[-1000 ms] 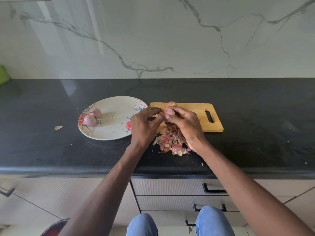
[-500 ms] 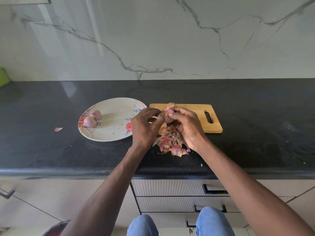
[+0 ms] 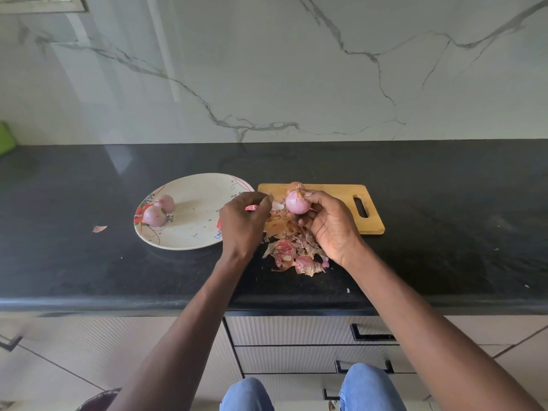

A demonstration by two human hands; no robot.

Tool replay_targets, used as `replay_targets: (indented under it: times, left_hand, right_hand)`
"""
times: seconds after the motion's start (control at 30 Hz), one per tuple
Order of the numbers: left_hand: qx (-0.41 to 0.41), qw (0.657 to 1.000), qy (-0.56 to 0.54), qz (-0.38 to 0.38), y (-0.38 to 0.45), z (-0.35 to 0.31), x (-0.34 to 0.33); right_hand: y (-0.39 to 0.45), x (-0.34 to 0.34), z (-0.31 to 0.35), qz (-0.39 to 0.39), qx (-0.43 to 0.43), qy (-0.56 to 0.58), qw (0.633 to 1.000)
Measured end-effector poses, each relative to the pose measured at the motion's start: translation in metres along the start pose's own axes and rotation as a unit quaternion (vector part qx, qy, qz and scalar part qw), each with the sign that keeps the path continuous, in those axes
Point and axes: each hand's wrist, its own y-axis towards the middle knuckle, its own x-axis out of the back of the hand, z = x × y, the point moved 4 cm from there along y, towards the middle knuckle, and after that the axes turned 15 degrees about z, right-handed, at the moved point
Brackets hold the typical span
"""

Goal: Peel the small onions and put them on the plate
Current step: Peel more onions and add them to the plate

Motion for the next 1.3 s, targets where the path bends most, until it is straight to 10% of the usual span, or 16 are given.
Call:
replay_targets:
  times: [0.77,1.3]
  left_hand:
    - [-0.122,0.987,0.064,0.077,-0.006,-0.009,-0.009]
    - [-0.173,0.976,0.122,0.049,-0.008,-0.016,-0.008]
  right_hand:
    - [0.002,0.005,0.000,-0.018,0.076,-0.334,0.939]
    - [0.001,0.002,-0.002,0.056,0.058,-0.326,0.942]
